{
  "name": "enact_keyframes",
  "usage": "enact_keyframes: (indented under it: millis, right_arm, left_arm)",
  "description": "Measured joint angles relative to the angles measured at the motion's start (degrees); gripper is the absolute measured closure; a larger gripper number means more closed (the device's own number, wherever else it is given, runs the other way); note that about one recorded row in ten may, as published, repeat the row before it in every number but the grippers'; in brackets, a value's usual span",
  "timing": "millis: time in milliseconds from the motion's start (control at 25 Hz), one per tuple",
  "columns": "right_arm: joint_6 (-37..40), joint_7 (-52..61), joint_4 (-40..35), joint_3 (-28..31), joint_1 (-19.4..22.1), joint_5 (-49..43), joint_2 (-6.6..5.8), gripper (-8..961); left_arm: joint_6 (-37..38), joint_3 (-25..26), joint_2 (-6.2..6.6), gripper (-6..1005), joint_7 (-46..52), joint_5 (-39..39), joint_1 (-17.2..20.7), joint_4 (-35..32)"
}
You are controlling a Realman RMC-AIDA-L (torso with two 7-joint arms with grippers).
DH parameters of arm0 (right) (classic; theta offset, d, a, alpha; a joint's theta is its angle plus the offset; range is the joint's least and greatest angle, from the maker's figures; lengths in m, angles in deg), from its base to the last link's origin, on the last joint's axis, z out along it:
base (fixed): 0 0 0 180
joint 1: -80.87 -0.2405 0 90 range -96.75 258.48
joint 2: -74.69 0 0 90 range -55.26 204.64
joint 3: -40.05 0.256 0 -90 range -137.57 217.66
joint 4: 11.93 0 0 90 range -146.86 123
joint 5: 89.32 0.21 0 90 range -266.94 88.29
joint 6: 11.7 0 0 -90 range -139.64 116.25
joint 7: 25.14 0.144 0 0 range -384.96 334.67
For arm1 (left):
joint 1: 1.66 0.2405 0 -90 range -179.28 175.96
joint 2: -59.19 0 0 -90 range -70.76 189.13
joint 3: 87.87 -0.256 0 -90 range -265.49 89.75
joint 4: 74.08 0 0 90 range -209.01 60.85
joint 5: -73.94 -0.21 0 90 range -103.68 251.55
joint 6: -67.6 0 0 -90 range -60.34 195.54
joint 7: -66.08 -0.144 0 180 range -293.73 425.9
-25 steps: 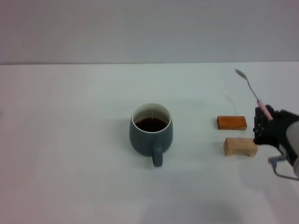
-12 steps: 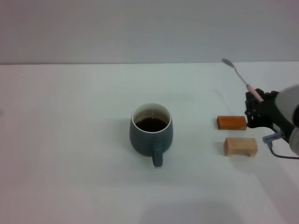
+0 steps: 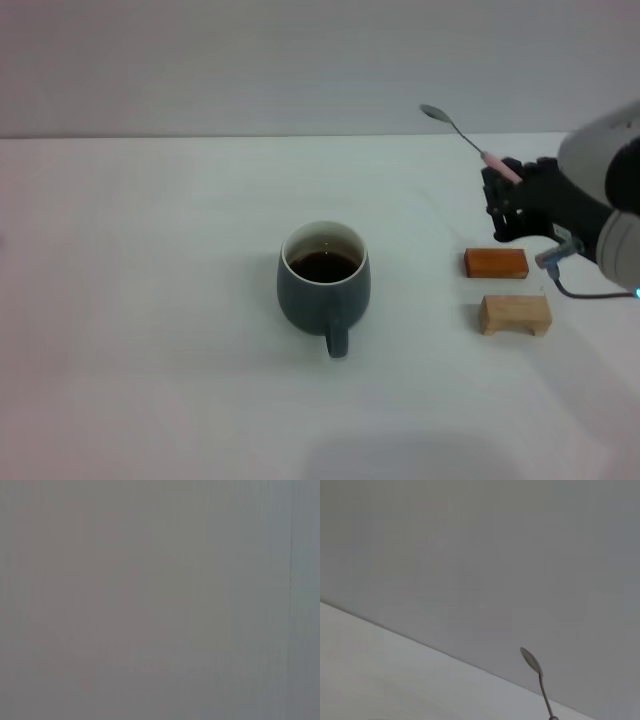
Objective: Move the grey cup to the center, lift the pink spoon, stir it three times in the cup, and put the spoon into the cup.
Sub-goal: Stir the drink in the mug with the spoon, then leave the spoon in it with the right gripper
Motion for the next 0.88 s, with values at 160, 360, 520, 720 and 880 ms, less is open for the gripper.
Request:
enact_keyframes:
  millis: [160,360,520,720,880]
  right_arm:
    - [3.3,-7.5,1.5,3.8,-2.4,7.5,1.23,832]
    - [6.3,-9.7,1.9,6.2,-6.1,11.8,1.34,832]
    - [7.6,-9.9,1.9,8.4,-9.1,16.2,0.35,832]
    - [8.2,-10.0,1.6,11.8,-13.3,25.9,-1.97,832]
    - [12.0,-10.0,1.5,14.8,-17.1,31.6,-2.81,832]
  left_arm:
    - [0.0,0.0,0.0,953,0.0,0.0,0.1,0.0]
    - [0.0,0.0,0.0,953,0.2,0.0,0.0,0.1]
    - [0.0,0.0,0.0,953,0.7,0.0,-0.1,0.2]
    - [0.0,0.0,0.08,953,0.7,0.1,-0.1,0.0]
    - [0.0,0.1,0.22,953,0.7,0.1,-0.3,0.0]
